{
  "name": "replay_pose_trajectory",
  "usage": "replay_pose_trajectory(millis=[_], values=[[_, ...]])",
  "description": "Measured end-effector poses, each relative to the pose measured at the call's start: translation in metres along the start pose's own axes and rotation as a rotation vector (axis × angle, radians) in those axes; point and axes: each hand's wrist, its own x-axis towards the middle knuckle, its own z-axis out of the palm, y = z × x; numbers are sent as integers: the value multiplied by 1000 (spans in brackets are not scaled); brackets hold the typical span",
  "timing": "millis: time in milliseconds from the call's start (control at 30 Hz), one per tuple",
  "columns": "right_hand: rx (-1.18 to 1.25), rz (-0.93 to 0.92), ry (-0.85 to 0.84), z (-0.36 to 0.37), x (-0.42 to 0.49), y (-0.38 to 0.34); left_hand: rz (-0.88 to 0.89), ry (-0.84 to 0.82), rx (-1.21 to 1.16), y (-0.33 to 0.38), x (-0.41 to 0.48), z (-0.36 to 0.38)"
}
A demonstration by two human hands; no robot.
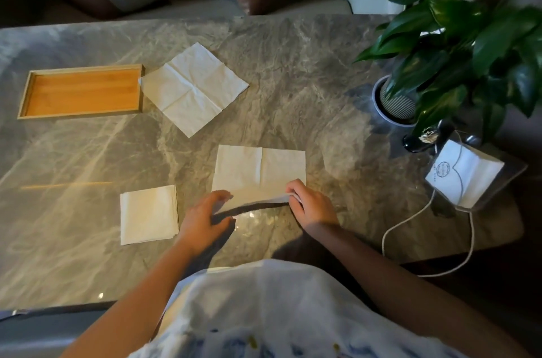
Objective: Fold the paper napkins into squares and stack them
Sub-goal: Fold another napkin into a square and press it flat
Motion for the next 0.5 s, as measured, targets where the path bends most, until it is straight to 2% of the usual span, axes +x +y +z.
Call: replay_pose_trajectory(millis=[267, 400, 500], values=[[216, 236, 108, -5, 1, 0, -84, -45, -255, 2, 6, -7], [364, 402, 123, -3, 6, 4, -67, -134, -148, 0, 7, -6], [386, 436, 135, -4, 9, 6, -39, -115, -113, -2, 9, -6]])
